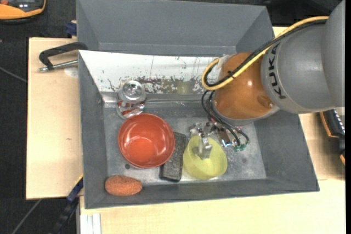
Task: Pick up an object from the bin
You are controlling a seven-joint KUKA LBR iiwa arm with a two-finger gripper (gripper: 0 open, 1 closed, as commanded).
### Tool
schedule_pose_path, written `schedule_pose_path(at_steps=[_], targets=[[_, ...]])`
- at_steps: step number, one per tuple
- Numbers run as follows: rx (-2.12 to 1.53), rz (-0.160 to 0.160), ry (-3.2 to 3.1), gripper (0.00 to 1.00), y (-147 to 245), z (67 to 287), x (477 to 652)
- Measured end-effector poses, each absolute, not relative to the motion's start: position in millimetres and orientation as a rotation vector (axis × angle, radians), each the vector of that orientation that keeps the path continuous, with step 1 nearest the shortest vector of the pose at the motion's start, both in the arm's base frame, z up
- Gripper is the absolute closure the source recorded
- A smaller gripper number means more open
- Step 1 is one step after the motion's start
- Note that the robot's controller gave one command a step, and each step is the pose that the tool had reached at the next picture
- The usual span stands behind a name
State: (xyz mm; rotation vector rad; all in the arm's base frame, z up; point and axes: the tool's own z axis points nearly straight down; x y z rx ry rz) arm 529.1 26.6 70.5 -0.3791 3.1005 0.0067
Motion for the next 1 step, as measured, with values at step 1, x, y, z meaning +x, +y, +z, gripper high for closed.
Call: schedule_pose_path(at_steps=[1], targets=[[-0.52,0.01,3.06,1.0,99.3,186.1,601.8]])
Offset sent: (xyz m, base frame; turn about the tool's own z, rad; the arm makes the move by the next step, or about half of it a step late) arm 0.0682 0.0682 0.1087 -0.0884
